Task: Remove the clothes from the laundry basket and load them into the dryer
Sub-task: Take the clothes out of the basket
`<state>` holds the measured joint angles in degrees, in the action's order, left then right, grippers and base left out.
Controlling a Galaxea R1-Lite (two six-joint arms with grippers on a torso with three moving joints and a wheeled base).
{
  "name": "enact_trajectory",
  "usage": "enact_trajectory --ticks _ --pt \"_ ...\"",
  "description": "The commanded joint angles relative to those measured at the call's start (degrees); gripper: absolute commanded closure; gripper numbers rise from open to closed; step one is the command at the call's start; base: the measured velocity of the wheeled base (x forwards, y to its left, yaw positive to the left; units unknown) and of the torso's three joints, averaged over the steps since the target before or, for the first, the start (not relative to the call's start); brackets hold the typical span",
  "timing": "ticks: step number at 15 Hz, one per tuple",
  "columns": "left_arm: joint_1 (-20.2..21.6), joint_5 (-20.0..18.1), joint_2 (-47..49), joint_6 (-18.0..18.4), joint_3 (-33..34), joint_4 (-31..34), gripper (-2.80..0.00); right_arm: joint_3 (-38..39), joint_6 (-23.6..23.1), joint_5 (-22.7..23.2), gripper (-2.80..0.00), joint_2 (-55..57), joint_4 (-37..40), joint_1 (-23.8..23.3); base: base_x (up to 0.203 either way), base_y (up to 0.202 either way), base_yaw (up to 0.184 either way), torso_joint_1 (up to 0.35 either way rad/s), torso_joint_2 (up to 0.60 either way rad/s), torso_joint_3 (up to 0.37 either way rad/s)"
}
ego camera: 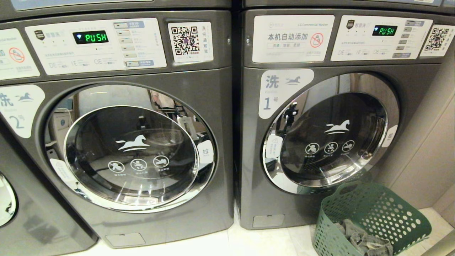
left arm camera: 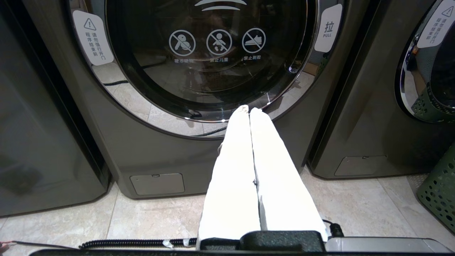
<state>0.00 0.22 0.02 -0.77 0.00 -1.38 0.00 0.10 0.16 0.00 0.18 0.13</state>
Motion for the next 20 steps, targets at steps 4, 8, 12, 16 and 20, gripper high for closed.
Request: enact_trajectory --ticks 4,8,12,16,20 --pt "0.0 0.04 -0.11 -0.02 0.09 -0.03 0.0 0.0 0.08 0.02 0.0 -0.09 -0.01 0.04 0.0 0.0 0.0 0.001 0.0 -0.016" --pt "0.0 0.04 -0.11 -0.02 0.09 -0.03 0.0 0.0 0.1 0.02 0.0 -0.07 -0.01 0.04 0.0 0.0 0.0 0.005 0.0 -0.155" --pt "0.0 0.04 -0.11 -0.02 0.08 -0.03 0.0 0.0 0.15 0.02 0.0 -0.08 -0.01 -0.03 0.0 0.0 0.0 0.001 0.0 -0.204" --pt "0.0 0.04 -0.11 -0.11 0.09 -0.03 0.0 0.0 0.17 0.02 0.0 -0.09 -0.01 0.04 0.0 0.0 0.0 0.002 0.0 -0.196" --pt "0.0 -0.04 -0.11 -0.2 0.0 -0.03 0.0 0.0 0.08 0.02 0.0 -0.09 -0.01 0.04 0.0 0.0 0.0 0.006 0.0 -0.186"
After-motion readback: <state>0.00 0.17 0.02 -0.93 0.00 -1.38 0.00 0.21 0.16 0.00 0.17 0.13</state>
